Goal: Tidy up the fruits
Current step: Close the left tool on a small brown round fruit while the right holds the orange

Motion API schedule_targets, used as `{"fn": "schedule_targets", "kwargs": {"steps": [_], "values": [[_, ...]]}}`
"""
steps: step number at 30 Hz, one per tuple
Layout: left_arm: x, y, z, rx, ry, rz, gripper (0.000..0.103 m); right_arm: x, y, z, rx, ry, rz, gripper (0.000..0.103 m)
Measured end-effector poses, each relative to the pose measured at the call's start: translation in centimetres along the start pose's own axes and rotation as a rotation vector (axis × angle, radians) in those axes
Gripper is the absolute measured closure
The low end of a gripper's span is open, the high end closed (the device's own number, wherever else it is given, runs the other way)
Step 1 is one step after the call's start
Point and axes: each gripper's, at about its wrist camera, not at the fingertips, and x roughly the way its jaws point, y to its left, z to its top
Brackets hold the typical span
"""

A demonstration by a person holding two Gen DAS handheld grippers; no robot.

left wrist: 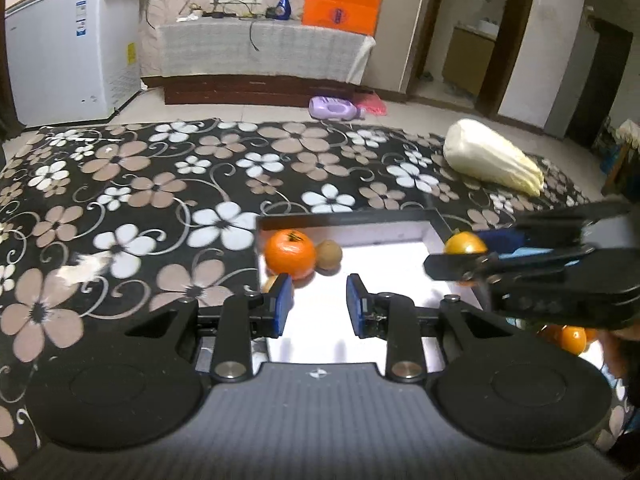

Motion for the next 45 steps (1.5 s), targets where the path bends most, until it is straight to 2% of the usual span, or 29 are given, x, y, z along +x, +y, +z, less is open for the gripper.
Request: {"fn": "schedule_targets", "kwargs": {"steps": [9,12,20,22,24,25,26,28,29,35,39,42,45], "values": [[3.7,-2.5,1.3,0.022,-0.002,0.014,0.069,-2.8,-1.8,-0.8,0.022,-0.039,-0.007,0.069],[5.3,-2.7,2.0,0.002,0.019,-0.009,0.069,-3.3,-2.4,-0.9,0.042,-0.05,-0.006,0.069],[8.1,-2.9,2.7,0.032,0.008,0.055,0.068,-4.2,-3.2,-1.4,0.047,-0.05,0.008,0.069],[7.7,-3.0,2.6,0.045,0.011,0.01,0.066,-4.4,-3.6,-1.5,0.05,-0.051,0.005,0.069],[7.0,-3.2,2.5,0.046,0.021,-0.103,0.066,-4.5,-4.0,-1.5,0.06,-0.055,0.0,0.069],[6.4,-3.5,2.4,0.067,0.008,-0.126,0.064,-4.7,-4.1,-1.6,0.064,-0.057,-0.003,0.069],[6.0,-4.0,2.2,0.105,-0.008,-0.111,0.062,-4.7,-4.1,-1.5,0.067,-0.059,-0.004,0.069],[5.5,-4.8,1.8,0.159,-0.029,-0.06,0.049,-4.9,-4.2,-1.5,0.071,-0.065,-0.008,0.069],[5.6,-5.0,1.7,0.161,-0.026,-0.049,0.048,-5.0,-4.2,-1.5,0.075,-0.068,-0.008,0.069],[7.3,-5.6,1.6,0.139,0.026,-0.013,0.047,-4.9,-4.0,-1.4,0.074,-0.069,-0.008,0.069],[9.0,-4.9,2.1,0.053,0.07,0.003,0.048,-4.9,-4.0,-1.3,0.078,-0.073,-0.014,0.069],[9.9,-5.1,2.2,0.017,0.084,-0.005,0.049,-5.0,-3.9,-1.4,0.077,-0.07,-0.018,0.069],[10.3,-5.8,2.1,0.023,0.076,-0.007,0.049,-5.0,-3.8,-1.5,0.073,-0.067,-0.015,0.069]]}}
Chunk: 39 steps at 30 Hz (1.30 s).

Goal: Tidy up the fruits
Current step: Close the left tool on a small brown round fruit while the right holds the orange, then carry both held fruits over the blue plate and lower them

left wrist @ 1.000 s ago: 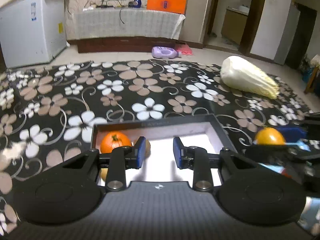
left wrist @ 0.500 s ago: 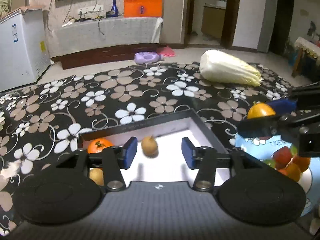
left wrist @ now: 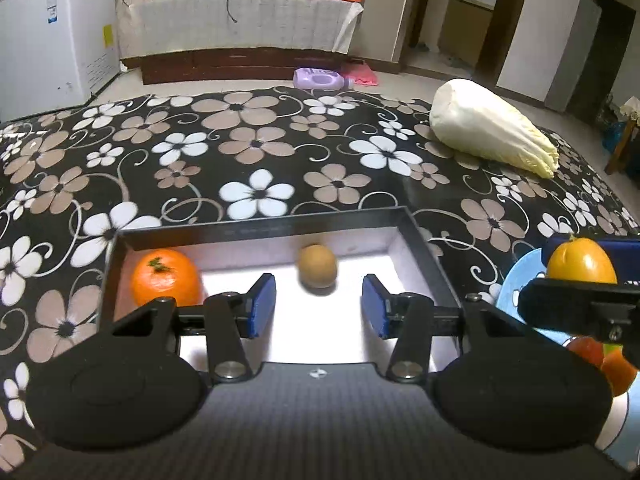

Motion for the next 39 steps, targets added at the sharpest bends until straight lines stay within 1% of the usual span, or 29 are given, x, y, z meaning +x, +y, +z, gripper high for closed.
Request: {"fn": "schedule_targets", "kwargs": {"steps": [2,3,4,10,12,22,30,39], "values": [[0.3,-0.4,0.1,-0.003,-0.007,0.011,0.055,-0.1,-0.1,0.0,0.0,0.002,-0.001,0.069],[0.4,-0.6,0.2,-0.01,-0.011,0.02,0.064,-0.1,-0.2,-0.1,0.001,0.004,-0.003,0.069],[0.5,-0.6,0.3,-0.016,-0.014,0.031,0.076,-0.1,-0.3,-0.1,0.0,0.005,-0.004,0.069],[0.5,-0.8,0.2,-0.024,-0.024,0.054,0.077,-0.3,-0.6,-0.3,0.001,0.009,-0.005,0.069],[0.2,-0.7,0.2,-0.029,-0.019,0.049,0.077,-0.4,-0.7,-0.4,0.002,0.008,-0.007,0.069],[-4.1,-2.6,-0.6,0.03,-0.061,0.039,0.076,-1.5,-1.7,-1.0,0.009,0.002,-0.012,0.069],[-7.9,-5.3,-1.0,0.036,-0.103,-0.002,0.076,-2.8,-2.0,-1.5,0.025,-0.018,-0.036,0.069],[-9.3,-8.5,-2.3,0.044,-0.098,-0.049,0.076,-5.4,-3.6,-2.9,0.078,-0.045,-0.091,0.069]]}}
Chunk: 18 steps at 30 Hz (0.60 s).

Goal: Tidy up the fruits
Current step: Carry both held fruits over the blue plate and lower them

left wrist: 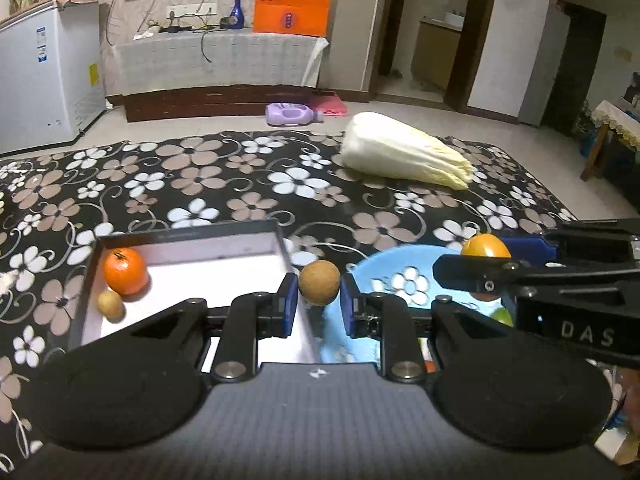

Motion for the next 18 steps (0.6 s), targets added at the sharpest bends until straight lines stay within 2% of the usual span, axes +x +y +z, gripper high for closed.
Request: {"fn": "schedule_targets", "kwargs": {"steps": [12,18], "values": [[-0.6,-3.2,-1.4,0.011,0.015,-0.044,0.076,-3.1,-1.4,-2.6,0.033,0.005,-0.035,0.069],[0.2,-3.2,-1.6,0.019,0.03,-0.052,0.076,-2.7,-2.5,-3.2,0.057,0.02,-0.054,0.069]]}}
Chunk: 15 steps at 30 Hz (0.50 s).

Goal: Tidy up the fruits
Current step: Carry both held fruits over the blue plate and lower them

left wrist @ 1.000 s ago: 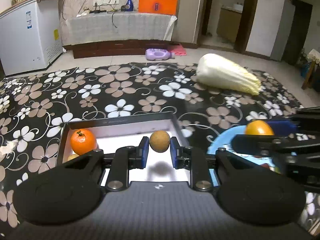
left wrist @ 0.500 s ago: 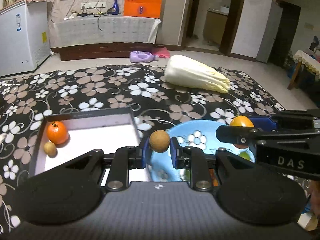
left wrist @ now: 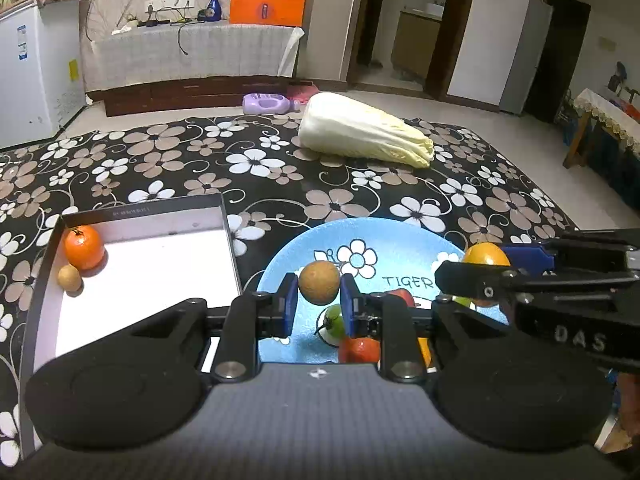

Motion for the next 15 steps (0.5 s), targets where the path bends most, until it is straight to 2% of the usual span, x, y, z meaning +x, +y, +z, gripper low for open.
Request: {"fn": "schedule_targets", "kwargs": {"steps": [11,15], "values": [[0.4,-2.0,-0.9,0.065,0.01,-0.086,0.076,2.1,-1.4,0.1,0.041,0.019,-0.036,0.069],[0.8,-2.9,-1.4,0.096,0.021,-0.091,0.076,3.4,-1.2,0.3,0.022,0.024,-0.04,0.069]]}}
